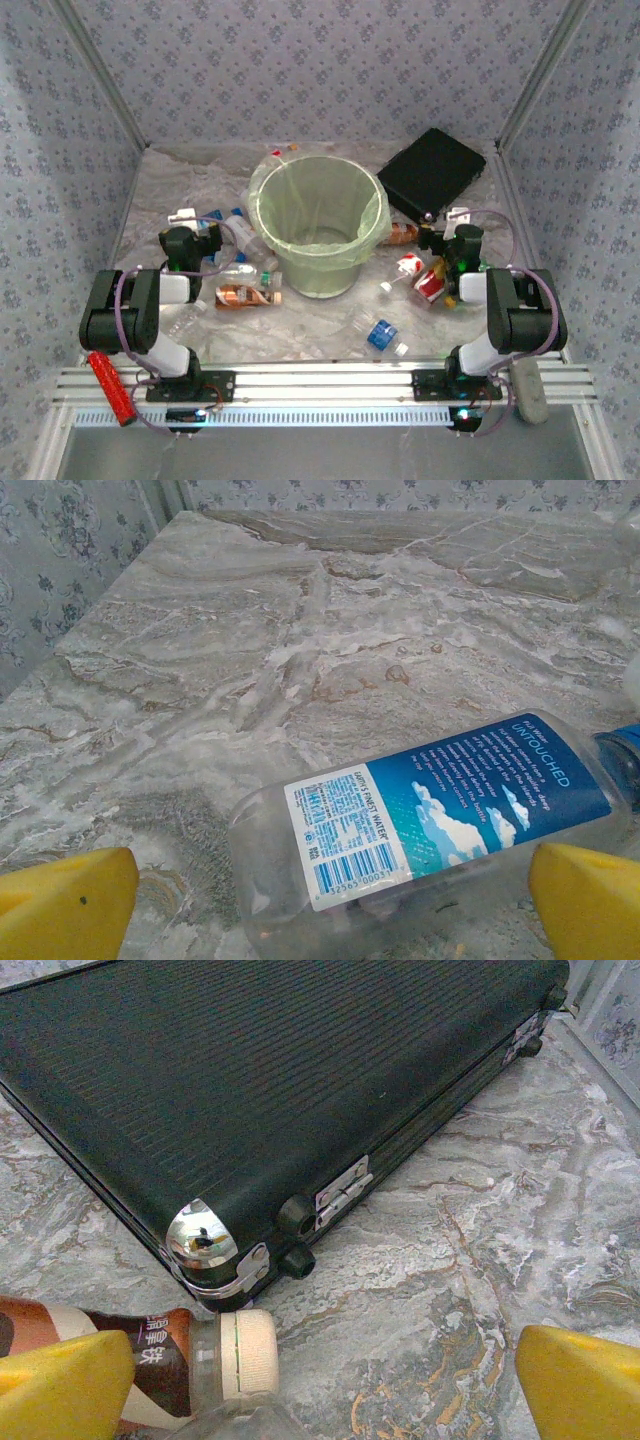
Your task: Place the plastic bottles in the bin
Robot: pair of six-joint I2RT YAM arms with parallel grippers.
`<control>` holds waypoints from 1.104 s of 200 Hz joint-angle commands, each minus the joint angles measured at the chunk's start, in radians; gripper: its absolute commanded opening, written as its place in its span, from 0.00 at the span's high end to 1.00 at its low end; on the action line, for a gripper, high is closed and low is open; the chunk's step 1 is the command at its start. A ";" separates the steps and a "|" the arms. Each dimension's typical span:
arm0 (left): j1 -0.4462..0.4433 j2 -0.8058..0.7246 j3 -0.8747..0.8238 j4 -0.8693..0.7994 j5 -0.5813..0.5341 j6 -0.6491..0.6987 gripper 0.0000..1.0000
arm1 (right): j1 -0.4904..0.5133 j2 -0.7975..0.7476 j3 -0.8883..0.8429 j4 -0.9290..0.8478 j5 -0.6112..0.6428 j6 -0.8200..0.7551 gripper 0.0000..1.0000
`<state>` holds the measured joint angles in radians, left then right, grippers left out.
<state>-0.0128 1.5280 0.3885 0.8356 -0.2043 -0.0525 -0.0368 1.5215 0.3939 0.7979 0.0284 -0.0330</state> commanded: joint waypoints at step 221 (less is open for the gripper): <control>-0.161 -0.576 0.822 -1.370 0.421 -0.500 0.10 | -0.307 -0.442 0.324 -1.472 -0.170 0.531 0.17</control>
<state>-0.0738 0.9054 1.1603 -0.4522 0.0525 -0.5030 -0.3187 1.0512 0.7506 -0.7113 -0.0589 0.4801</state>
